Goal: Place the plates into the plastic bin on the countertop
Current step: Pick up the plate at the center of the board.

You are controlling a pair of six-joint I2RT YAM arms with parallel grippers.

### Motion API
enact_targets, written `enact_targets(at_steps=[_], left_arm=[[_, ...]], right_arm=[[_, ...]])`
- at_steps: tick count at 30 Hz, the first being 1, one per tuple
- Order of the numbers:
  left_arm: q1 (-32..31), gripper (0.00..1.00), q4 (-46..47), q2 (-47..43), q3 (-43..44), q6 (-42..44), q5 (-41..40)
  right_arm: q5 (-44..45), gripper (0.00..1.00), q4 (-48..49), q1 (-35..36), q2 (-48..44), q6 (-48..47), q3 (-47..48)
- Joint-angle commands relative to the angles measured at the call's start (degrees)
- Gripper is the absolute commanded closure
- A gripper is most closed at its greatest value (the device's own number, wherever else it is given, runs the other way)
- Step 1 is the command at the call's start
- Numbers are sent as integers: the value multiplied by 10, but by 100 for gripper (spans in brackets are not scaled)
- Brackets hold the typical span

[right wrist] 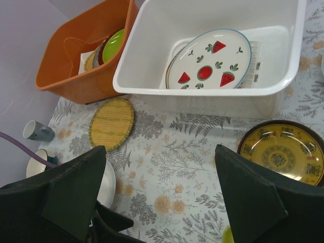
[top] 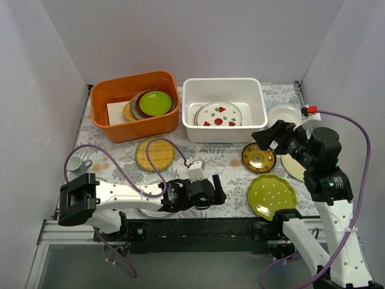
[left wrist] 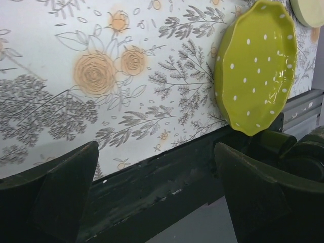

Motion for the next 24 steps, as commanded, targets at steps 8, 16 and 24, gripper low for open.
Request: enact_targets(at_steps=[8, 16, 24], left_arm=[[17, 2, 237, 121, 47, 78, 114], [39, 4, 279, 240, 123, 94, 192], [41, 13, 302, 301, 154, 81, 213]], right_arm=[[14, 6, -86, 0, -87, 16, -93], [8, 6, -81, 0, -115, 21, -173], [8, 7, -56, -2, -111, 26, -220]])
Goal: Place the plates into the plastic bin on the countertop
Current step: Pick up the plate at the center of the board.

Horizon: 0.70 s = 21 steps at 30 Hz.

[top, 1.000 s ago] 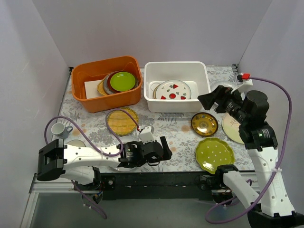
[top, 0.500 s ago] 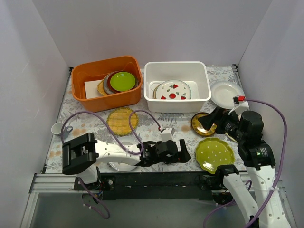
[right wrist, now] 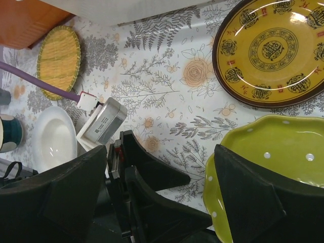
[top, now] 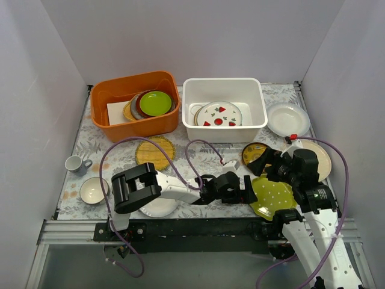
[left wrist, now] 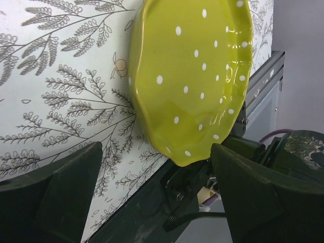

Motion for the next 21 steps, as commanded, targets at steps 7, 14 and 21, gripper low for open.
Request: enact_targets(at_steps=[7, 14, 21], left_arm=[[2, 32, -2, 33, 47, -10, 17], [2, 43, -36, 70, 82, -28, 15], [2, 55, -50, 84, 83, -50, 10]], right_arm=[[-4, 7, 61, -3, 17, 17, -34], [-11, 8, 77, -10, 30, 19, -38], [-11, 8, 76, -17, 31, 19, -42]])
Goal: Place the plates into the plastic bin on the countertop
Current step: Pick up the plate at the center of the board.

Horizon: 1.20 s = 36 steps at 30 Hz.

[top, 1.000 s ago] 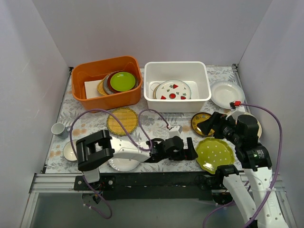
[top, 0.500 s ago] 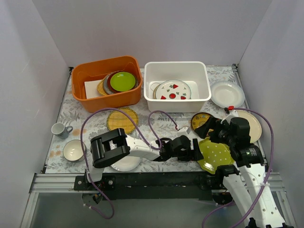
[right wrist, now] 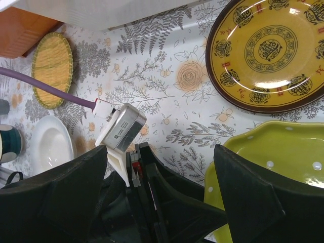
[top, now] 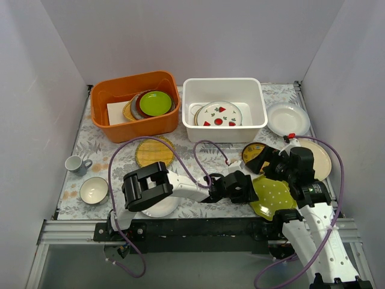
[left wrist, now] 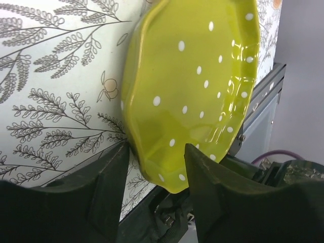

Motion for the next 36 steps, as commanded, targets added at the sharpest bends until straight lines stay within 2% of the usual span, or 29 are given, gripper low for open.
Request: enact_targets(at_steps=[1, 11, 12, 15, 26, 36], left_arm=[[1, 57, -39, 12, 9, -16, -6], [1, 87, -67, 20, 5, -37, -12], [1, 93, -70, 19, 3, -40, -12], [1, 100, -83, 13, -6, -52, -21], [2, 100, -80, -72, -75, -65, -74], [12, 100, -137, -174, -102, -58, -122]], right_arm=[[-7, 8, 25, -5, -1, 1, -1], [-11, 7, 24, -8, -6, 3, -11], [-11, 8, 23, -8, -7, 3, -11], [-11, 8, 23, -8, -9, 2, -12], [-13, 6, 23, -9, -14, 0, 1], [-12, 6, 18, -10, -14, -1, 8]])
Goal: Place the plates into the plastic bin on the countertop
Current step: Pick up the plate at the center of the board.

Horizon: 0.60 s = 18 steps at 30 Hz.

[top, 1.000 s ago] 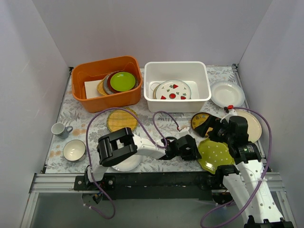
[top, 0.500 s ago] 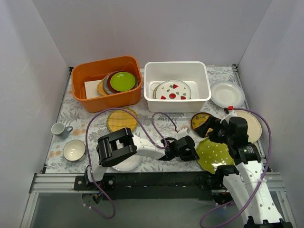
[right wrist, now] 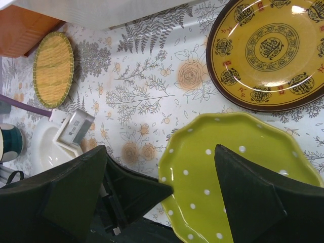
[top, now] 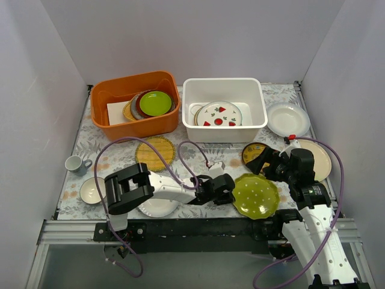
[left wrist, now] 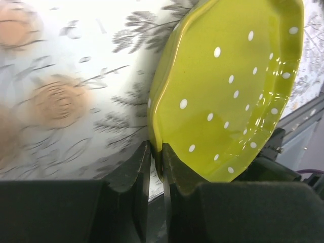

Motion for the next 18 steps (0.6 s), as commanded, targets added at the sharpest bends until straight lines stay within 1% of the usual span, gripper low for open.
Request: enact_targets(at_steps=[1, 4, 9, 18], left_arm=[[8, 100, -34, -95, -17, 1, -53], [8, 100, -48, -125, -31, -3, -71], [8, 100, -67, -206, -59, -10, -101], [8, 100, -124, -303, -67, -9, -144]], right_arm=[[-4, 6, 14, -3, 0, 0, 18], [-3, 6, 13, -3, -1, 3, 15], [-10, 6, 21, -3, -2, 10, 9], [-30, 6, 25, -3, -4, 18, -10]])
